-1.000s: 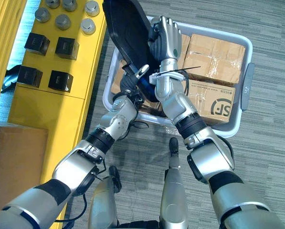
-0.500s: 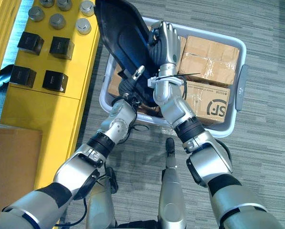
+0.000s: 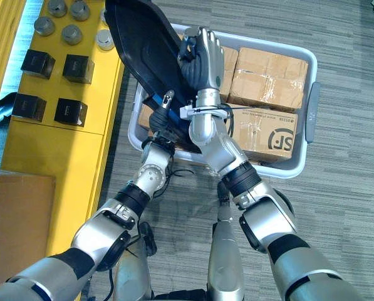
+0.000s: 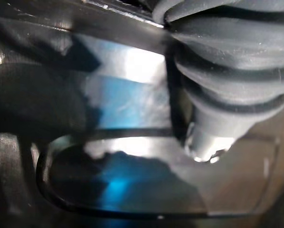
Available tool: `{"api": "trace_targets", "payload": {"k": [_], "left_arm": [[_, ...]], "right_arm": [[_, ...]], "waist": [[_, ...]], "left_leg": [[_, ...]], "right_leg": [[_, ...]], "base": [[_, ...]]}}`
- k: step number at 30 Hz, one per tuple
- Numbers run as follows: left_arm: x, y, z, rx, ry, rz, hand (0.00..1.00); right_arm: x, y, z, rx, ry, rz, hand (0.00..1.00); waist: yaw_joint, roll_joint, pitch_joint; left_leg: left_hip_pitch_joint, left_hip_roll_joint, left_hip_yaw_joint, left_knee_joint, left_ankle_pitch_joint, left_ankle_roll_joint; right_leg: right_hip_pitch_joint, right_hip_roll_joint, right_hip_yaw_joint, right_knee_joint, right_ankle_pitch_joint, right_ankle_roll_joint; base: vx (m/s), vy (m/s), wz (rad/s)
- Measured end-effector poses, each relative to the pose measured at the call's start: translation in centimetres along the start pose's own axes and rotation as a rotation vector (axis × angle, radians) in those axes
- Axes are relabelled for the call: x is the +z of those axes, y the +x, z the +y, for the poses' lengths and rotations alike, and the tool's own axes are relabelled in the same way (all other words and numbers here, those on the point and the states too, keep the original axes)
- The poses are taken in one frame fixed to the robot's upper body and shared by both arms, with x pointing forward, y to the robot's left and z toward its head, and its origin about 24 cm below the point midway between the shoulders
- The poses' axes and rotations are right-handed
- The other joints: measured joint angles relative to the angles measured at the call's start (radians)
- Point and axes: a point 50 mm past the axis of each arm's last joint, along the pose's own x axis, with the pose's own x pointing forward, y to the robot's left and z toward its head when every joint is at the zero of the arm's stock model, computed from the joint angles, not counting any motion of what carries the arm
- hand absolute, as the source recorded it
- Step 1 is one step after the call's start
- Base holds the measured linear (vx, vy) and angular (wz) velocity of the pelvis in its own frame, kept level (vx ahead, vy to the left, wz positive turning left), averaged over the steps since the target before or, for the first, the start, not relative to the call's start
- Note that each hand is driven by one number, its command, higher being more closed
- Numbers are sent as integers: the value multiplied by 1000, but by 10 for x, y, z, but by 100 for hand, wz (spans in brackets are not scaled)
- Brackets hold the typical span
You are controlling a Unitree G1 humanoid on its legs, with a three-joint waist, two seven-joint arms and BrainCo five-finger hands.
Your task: Walk over and take plastic housings, then place them on the shelf
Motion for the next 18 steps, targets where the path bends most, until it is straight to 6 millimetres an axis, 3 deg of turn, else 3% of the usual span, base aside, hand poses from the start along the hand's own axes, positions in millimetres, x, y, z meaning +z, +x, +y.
{"api": "trace_targets", "payload": {"k": [6, 10, 11, 18], "left_arm": [[1, -3, 5, 10, 68, -19, 100], [1, -4, 5, 82, 271, -31, 100], [0, -4, 6, 111, 325, -29, 100], [-5, -8, 10, 251, 581, 0, 100]], "right_arm": [[-4, -5, 2, 5, 8, 24, 100], [-22, -7, -1, -1, 10, 119, 100], [-27, -8, -1, 1, -3, 142, 0], [-65, -20, -3, 25, -75, 344, 0]], "waist": [[4, 0, 0], [4, 0, 0], [4, 0, 0], [7, 0, 0]], "left_leg": [[9, -1, 9, -2, 0, 0], [23, -2, 14, -5, -1, 2], [26, -2, 13, -6, -1, 2], [51, -3, 12, -14, -2, 1]], "right_leg": [[1, 0, 9, 0, 0, 1], [9, 0, 15, 1, 0, 1], [12, 0, 15, 1, 0, 2], [37, -2, 13, 0, -6, 9]], "base": [[-7, 12, -3], [-13, 16, -3], [-33, 14, -1], [-17, 6, 0]]}}
